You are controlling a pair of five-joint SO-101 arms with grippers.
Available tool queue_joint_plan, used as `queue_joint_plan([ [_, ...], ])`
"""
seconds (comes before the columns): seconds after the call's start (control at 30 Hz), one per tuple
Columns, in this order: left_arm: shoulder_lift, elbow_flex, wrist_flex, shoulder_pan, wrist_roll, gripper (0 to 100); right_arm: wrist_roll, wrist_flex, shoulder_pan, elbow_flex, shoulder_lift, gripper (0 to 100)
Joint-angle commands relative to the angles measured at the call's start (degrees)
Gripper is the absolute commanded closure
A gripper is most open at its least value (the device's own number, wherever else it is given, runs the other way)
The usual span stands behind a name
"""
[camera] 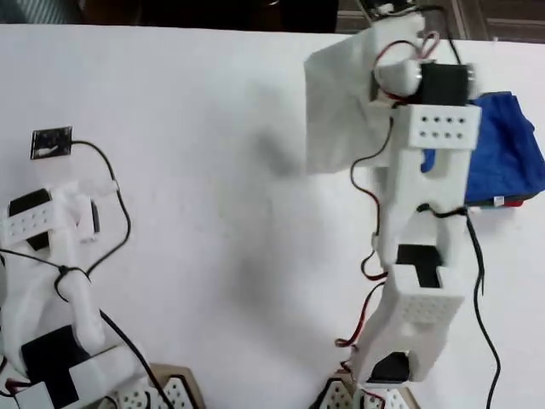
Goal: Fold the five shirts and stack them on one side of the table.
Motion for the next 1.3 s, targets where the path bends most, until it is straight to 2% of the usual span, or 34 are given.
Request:
queue_joint_plan([
  [0.0, -2.11, -0.13, -1.23, -0.35, 0.18, 97, 6.42, 0.66, 4.62, -0.53, -5.23, 98.0],
  [0.33, -2.11, -0.13, -2.29, -0.35, 0.18, 97, 23.91, 0.66, 15.16, -0.09, -8.13, 98.0],
  [0.6, -2.11, -0.13, -2.29, 0.18, 0.18, 97, 30.95, -0.57, 20.97, -0.62, -1.36, 98.0],
  [0.87, -2.11, -0.13, -2.29, 0.26, 0.18, 97, 30.86, -14.81, 27.12, -0.62, 11.03, 98.0],
  [1.07, -2.11, -0.13, -2.29, 0.26, 0.18, 97, 30.42, -19.65, 28.18, -0.7, 19.91, 97.3],
  [1.13, -2.11, -0.13, -2.29, 0.26, 0.18, 97, 26.29, -20.97, 28.44, -0.7, 20.44, 91.9],
  [1.27, -2.11, -0.13, -2.29, 0.26, 0.18, 97, 18.02, -22.02, 28.53, -1.67, 20.0, 73.0],
])
